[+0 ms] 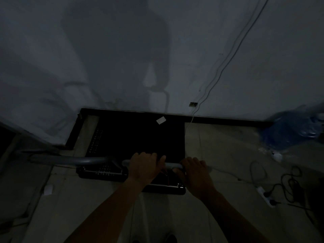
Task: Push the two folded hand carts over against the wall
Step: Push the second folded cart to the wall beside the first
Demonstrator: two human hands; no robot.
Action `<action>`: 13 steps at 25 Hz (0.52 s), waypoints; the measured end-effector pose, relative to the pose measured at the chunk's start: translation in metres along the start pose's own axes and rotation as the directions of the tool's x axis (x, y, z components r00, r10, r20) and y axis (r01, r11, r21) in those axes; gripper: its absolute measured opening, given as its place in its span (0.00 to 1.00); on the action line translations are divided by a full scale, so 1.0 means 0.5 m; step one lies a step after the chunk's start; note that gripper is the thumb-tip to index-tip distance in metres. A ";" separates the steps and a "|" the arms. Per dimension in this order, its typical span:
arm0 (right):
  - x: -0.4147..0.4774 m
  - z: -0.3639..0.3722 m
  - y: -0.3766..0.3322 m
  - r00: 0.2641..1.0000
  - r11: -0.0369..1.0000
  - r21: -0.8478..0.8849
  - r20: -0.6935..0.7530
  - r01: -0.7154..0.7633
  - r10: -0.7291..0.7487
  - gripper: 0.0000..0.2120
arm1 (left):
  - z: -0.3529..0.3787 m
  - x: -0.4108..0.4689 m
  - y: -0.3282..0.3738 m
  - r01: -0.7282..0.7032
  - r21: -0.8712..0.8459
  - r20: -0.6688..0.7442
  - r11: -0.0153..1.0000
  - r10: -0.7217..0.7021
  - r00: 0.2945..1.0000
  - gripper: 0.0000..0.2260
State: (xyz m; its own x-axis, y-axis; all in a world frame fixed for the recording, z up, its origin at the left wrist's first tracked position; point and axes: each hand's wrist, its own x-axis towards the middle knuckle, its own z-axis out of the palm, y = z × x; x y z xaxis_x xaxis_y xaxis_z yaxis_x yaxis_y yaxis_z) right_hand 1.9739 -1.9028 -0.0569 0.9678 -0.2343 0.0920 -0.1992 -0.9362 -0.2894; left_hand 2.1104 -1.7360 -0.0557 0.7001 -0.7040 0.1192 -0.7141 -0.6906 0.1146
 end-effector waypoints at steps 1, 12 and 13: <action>-0.001 -0.004 -0.003 1.000 1.000 0.011 0.001 -0.002 0.002 0.21 | -0.005 -0.002 0.002 0.013 0.003 0.015 1.000 -0.013 1.000 0.25; -0.007 -0.041 -0.056 0.993 0.993 -0.018 0.033 -0.115 0.116 0.23 | -0.017 -0.044 0.001 0.100 -0.031 0.028 0.995 -0.099 0.995 0.26; -0.006 -0.044 -0.061 0.991 0.991 -0.020 0.038 -0.129 0.130 0.23 | -0.020 -0.050 0.000 0.099 -0.042 0.030 0.994 -0.098 0.995 0.26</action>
State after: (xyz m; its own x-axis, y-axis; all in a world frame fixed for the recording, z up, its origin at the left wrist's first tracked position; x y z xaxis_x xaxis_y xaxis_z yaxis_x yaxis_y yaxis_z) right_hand 1.9736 -1.8794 -0.0272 0.9389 -0.3437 0.0175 -0.3255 -0.9033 -0.2793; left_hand 2.0929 -1.7167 -0.0490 0.7665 -0.6375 0.0777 -0.6404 -0.7496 0.1673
